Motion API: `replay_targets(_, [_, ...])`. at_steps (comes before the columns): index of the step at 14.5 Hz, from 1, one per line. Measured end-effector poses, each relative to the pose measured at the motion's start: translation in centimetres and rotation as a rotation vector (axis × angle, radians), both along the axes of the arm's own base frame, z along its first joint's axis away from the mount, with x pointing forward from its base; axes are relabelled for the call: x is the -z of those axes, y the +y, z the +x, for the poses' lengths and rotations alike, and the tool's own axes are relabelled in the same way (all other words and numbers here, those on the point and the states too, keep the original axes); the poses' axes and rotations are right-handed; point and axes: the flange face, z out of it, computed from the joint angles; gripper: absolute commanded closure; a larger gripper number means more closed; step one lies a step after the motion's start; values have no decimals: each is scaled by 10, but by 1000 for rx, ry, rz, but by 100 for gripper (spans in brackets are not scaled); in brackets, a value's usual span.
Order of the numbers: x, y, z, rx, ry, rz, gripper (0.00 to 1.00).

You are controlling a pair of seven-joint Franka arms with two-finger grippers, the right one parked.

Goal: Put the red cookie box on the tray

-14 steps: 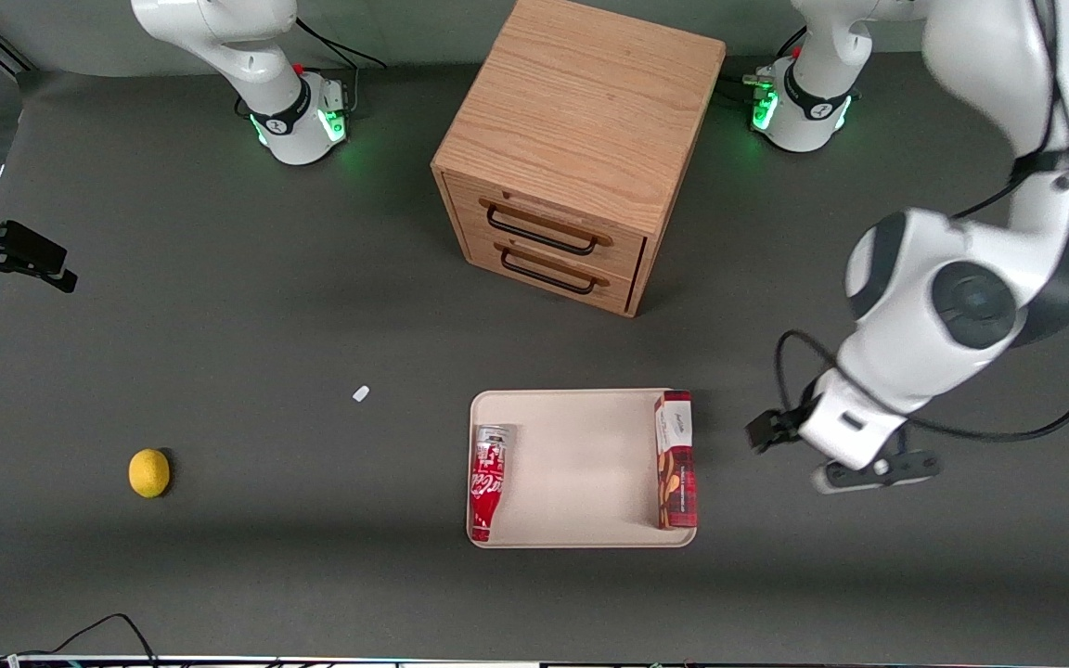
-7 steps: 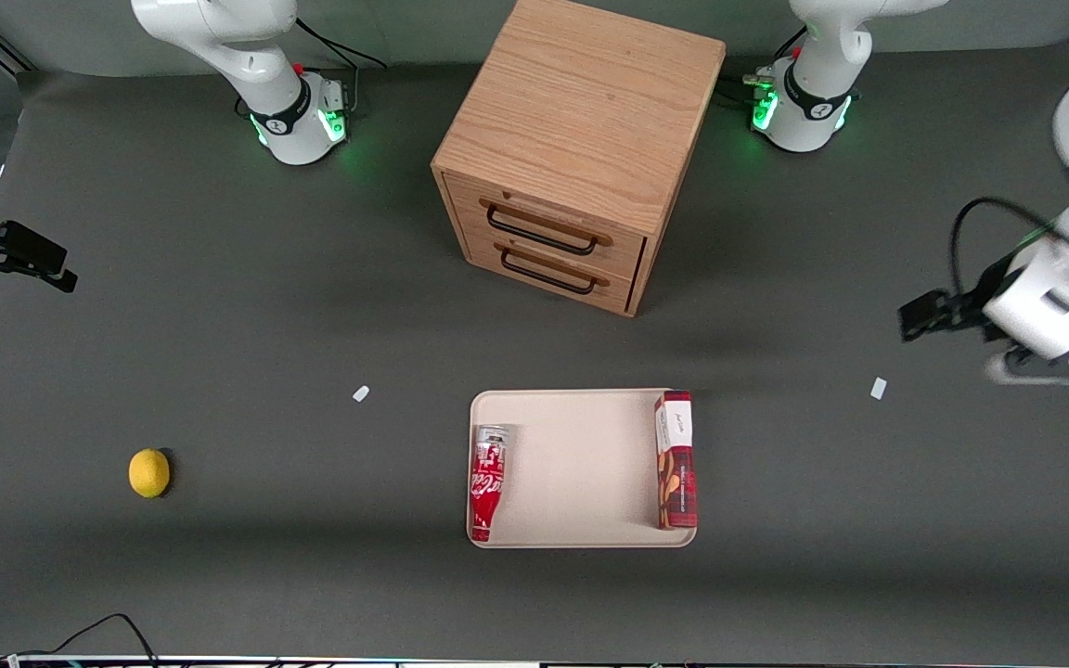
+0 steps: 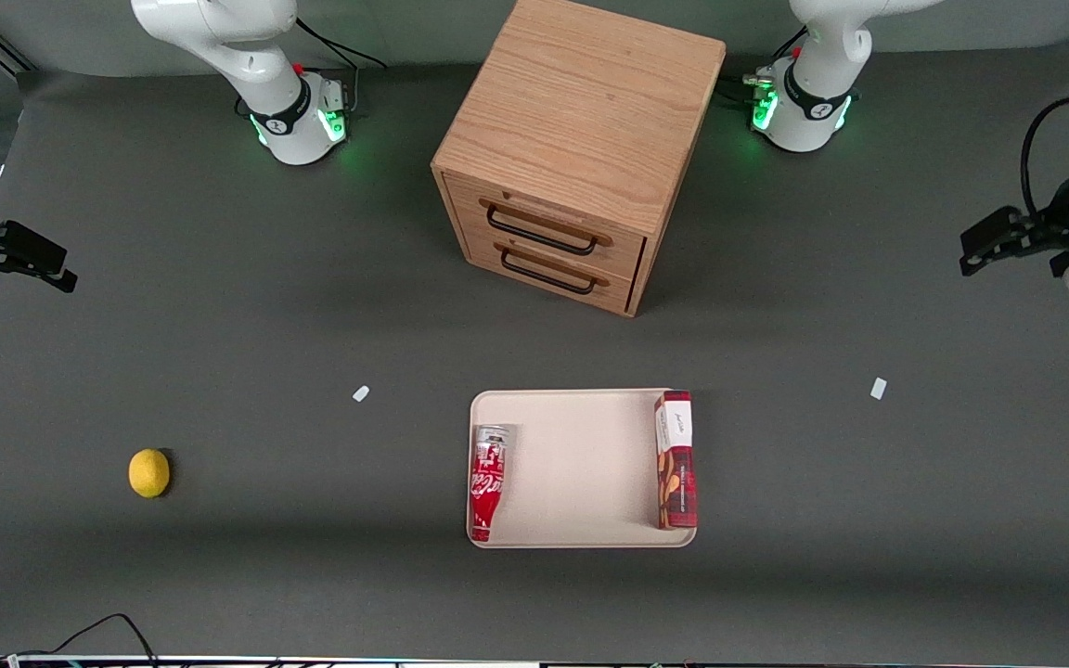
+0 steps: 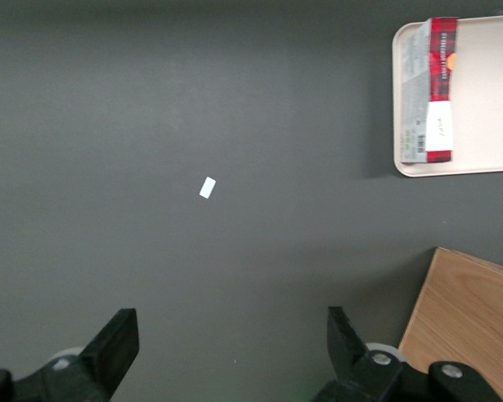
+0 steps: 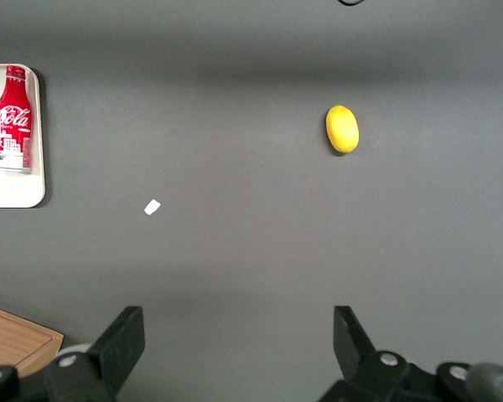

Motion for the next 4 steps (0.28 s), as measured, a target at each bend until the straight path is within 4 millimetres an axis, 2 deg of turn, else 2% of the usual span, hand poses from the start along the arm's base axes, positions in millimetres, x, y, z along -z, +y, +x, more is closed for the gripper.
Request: replay_targets(4, [-8,2,-10,-8,5,-4,0])
